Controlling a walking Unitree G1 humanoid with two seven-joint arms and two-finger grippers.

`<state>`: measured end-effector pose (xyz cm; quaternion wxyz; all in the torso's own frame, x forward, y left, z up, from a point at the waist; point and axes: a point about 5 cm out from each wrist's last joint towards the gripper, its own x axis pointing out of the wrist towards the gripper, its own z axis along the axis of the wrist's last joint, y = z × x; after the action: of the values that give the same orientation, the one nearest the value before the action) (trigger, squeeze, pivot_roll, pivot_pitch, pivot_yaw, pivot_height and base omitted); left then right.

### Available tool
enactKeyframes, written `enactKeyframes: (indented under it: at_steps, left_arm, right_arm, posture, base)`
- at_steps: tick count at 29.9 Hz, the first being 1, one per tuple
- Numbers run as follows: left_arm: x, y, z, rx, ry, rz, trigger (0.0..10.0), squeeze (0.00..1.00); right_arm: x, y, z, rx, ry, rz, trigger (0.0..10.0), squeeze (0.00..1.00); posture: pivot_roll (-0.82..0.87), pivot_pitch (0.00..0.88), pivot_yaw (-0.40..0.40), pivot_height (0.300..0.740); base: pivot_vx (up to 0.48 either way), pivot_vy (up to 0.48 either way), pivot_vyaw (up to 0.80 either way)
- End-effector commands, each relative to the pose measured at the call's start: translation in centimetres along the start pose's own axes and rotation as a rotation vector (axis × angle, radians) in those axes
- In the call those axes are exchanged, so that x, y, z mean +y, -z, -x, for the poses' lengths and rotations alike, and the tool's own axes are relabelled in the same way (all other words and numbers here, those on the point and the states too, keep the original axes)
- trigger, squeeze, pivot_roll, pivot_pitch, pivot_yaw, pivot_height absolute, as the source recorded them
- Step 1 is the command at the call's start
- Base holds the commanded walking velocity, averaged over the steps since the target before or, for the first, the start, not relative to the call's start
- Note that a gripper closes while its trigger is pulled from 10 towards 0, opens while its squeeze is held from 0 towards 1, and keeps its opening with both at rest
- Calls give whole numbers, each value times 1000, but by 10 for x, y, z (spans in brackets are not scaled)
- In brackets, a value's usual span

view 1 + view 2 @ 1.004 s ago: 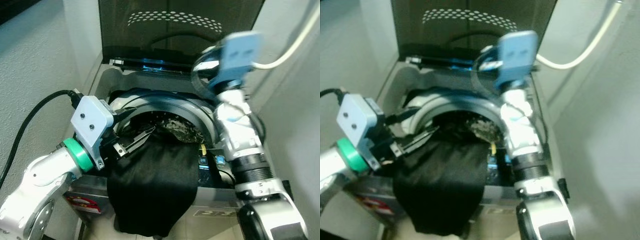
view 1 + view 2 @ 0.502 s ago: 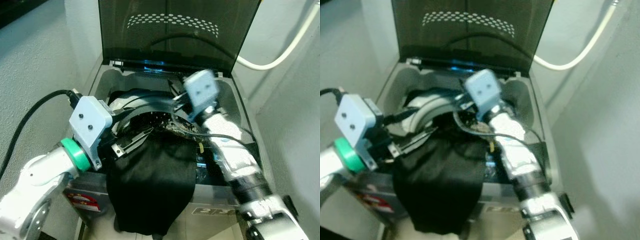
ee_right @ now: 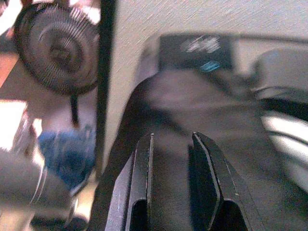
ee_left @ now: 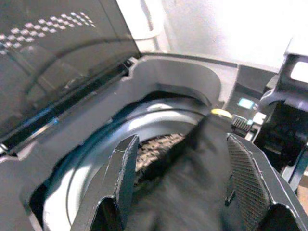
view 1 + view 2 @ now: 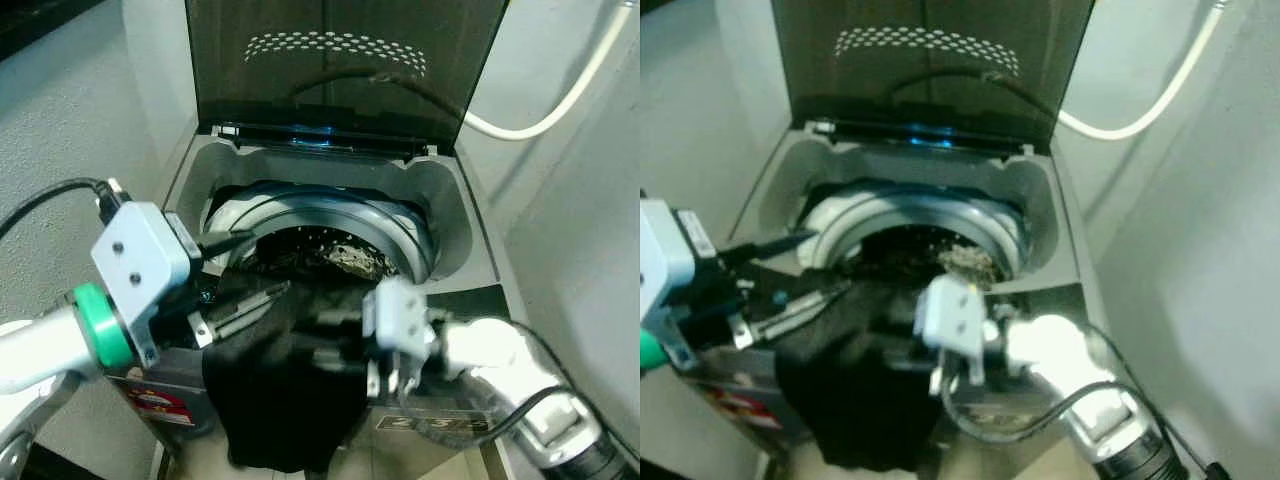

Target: Clothes washing

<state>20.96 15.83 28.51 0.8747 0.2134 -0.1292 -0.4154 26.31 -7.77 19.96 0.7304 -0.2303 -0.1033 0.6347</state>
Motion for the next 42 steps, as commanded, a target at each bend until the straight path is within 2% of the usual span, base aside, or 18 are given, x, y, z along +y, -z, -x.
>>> enactKeyframes:
  at_steps: [1, 3, 5, 9, 13, 14, 15, 17, 25, 29, 30, 31, 32, 35, 38, 42]
  left_arm:
    - [-4, -1, 0, -1, 24, 1, 10000, 0]
    - [-2, 0, -3, 0, 3, -1, 10000, 0]
    - [-1, 0, -4, 4, -1, -2, 10000, 0]
    - [-2, 0, -6, 2, 4, 1, 10000, 0]
    - [-2, -1, -6, -1, 6, 7, 10000, 0]
    - [-2, -1, -6, -1, 6, 8, 10000, 0]
    - [-2, -1, -6, -1, 6, 8, 10000, 0]
    - [-2, -1, -6, -4, 6, 11, 10000, 0]
    - [-2, 0, -7, -6, 6, 11, 10000, 0]
    - [-2, 1, -9, -7, 8, 12, 10000, 0]
    - [-2, 1, -9, -7, 9, 14, 10000, 0]
    - [-2, 1, -9, -7, 9, 14, 10000, 0]
    - [-3, 1, -9, -7, 8, 14, 10000, 0]
    - [-3, 1, -9, -7, 8, 14, 10000, 0]
    - [-3, 2, -9, -6, 8, 16, 10000, 0]
    - [-3, 2, -9, -6, 8, 16, 10000, 0]
  right_arm:
    - [5, 6, -5, 27, -24, 15, 10000, 0]
    - [7, 11, -13, 50, -19, 11, 10000, 0]
    - [9, 11, -15, 59, -21, 4, 10000, 0]
    - [6, 18, -22, 109, 35, 59, 10000, 0]
    - [3, 20, -22, 140, 79, 129, 10000, 0]
    - [0, 20, -21, 151, 106, 180, 10000, 0]
    - [0, 20, -21, 151, 106, 180, 10000, 0]
    - [-3, 19, -17, 167, 144, 242, 10000, 0]
    - [1, 23, -15, 192, 123, 244, 10000, 0]
    - [3, 20, -14, 162, 126, 186, 10000, 0]
    - [1, 17, -11, 144, 133, 164, 10000, 678]
    - [1, 17, -11, 144, 133, 164, 10000, 678]
    - [0, 13, -7, 124, 128, 138, 10000, 1000]
    - [0, 13, -7, 124, 128, 138, 10000, 1000]
    - [-1, 8, 2, 114, 106, 114, 10000, 1000]
    - [-1, 8, 2, 114, 106, 114, 10000, 1000]
  posture:
    - [145, 84, 5, 740]
    - [145, 85, 5, 740]
    - [146, 85, 4, 740]
    - [148, 85, 2, 740]
    - [147, 85, 2, 740]
    - [144, 86, 1, 740]
    - [144, 86, 1, 740]
    - [139, 86, 2, 740]
    - [136, 86, 4, 740]
    - [135, 89, 1, 740]
    - [134, 88, 0, 740]
    - [134, 88, 0, 740]
    - [133, 86, 0, 740]
    - [133, 86, 0, 740]
    - [129, 82, -1, 740]
    - [129, 82, -1, 740]
  base:
    - [0, 0, 0]
    - [0, 0, 0]
    - [0, 0, 0]
    - [0, 0, 0]
    - [0, 0, 0]
    - [0, 0, 0]
    - [0, 0, 0]
    - [0, 0, 0]
    - [0, 0, 0]
    - [0, 0, 0]
    - [0, 0, 0]
    - [0, 0, 0]
    - [0, 0, 0]
    - [0, 0, 0]
    - [0, 0, 0]
    - [0, 0, 0]
